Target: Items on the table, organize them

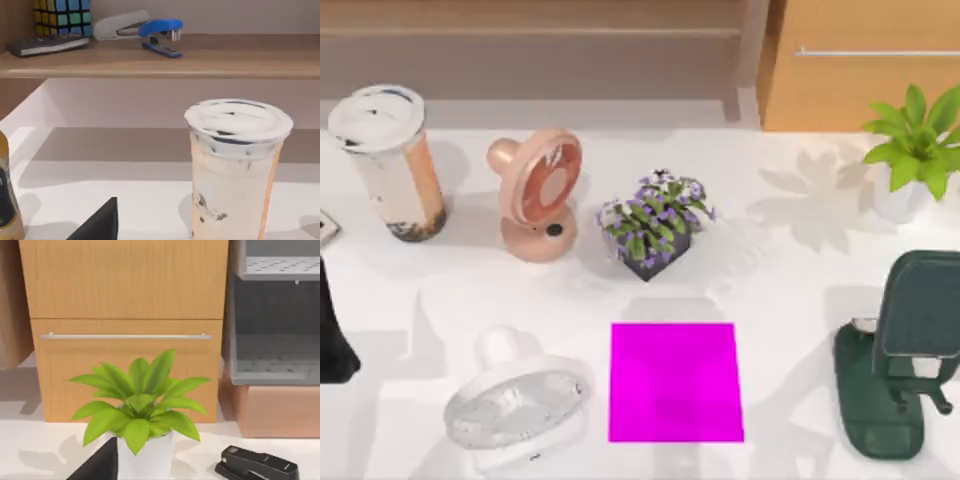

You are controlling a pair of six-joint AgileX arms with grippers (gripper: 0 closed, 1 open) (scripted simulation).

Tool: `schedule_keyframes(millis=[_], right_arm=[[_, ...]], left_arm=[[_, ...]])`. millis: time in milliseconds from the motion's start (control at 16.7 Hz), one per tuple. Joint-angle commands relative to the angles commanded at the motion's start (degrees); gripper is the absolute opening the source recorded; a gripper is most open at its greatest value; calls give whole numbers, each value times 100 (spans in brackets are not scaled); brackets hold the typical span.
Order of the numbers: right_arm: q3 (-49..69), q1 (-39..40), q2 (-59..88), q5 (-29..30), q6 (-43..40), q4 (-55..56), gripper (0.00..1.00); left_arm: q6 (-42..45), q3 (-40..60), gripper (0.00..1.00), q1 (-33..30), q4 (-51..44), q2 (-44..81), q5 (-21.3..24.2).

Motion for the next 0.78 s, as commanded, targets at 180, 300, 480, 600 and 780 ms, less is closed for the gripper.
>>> schedule_keyframes(millis=[180,300,480,600,780], right_arm=[[44,-14,55,2,-60,-46,100],[264,-80,332,11,-362,-269,100],[858,-251,1167,24,-1262,-880,100],[1373,-397,1974,31,-2149,-1421,100],[2243,-636,3346,33,-3772,-2346,100]], left_arm=[[0,0,100,0,0,0,0],[0,0,100,0,0,0,0],[0,0,100,0,0,0,0],[0,0,100,0,0,0,0],[0,0,100,0,0,0,0]])
